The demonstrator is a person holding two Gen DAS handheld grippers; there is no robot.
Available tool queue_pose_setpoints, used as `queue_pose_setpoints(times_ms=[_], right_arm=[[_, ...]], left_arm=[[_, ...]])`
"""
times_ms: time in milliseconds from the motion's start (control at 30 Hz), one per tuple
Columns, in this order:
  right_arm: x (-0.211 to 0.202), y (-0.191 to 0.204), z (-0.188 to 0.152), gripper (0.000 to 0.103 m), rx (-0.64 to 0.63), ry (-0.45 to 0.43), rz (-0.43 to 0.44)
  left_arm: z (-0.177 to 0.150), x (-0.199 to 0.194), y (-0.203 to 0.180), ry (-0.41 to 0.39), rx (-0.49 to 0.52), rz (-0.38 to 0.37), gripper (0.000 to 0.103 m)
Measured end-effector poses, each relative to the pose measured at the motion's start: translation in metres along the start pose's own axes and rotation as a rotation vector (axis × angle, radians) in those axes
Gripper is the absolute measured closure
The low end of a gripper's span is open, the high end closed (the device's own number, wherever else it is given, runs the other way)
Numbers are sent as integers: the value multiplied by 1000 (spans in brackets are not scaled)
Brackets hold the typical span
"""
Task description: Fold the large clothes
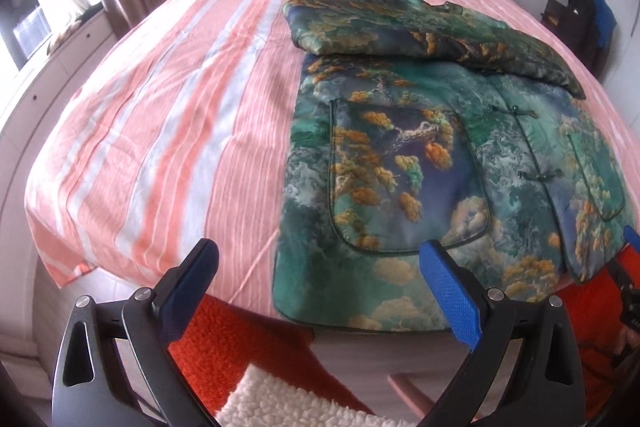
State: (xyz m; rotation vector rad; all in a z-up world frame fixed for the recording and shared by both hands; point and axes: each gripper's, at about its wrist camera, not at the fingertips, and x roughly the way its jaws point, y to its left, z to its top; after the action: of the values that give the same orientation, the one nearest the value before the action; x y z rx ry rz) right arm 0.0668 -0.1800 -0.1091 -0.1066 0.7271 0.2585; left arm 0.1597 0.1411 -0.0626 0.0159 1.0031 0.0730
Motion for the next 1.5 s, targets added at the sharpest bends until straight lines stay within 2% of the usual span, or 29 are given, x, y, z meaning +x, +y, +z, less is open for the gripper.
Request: queue_pose_setpoints(times_ms=[900, 967, 1033, 1133, 1200, 1267, 1367, 1467, 1500], right_arm=[[-5, 0, 0, 13, 1, -11, 9], [-10, -14, 3, 13, 53, -25, 27], [-19, -45, 6, 13, 149, -41, 21], [-29, -96, 7, 13, 268, -26, -25], [-35, -138, 4, 13, 366, -4, -53], [-32, -173, -2, 13, 463, 57, -32], [-10, -206, -8, 13, 548, 194, 64], [15, -211, -7, 13, 531, 281, 136], [22, -208, -7, 14, 524, 302, 149]], left_arm=[[-4, 7, 0, 9, -13, 4, 2], [-2, 10, 8, 15, -50, 8, 2], [0, 15, 24, 25, -115, -30, 2], [1, 30, 46, 51, -190, -140, 2], [2, 45, 52, 73, -196, -209, 2], [3, 67, 54, 126, -192, -237, 2], [-1, 96, 47, 204, -173, -261, 2], [-2, 97, 33, 198, -132, -282, 4], [-2, 94, 28, 198, -121, -304, 12]])
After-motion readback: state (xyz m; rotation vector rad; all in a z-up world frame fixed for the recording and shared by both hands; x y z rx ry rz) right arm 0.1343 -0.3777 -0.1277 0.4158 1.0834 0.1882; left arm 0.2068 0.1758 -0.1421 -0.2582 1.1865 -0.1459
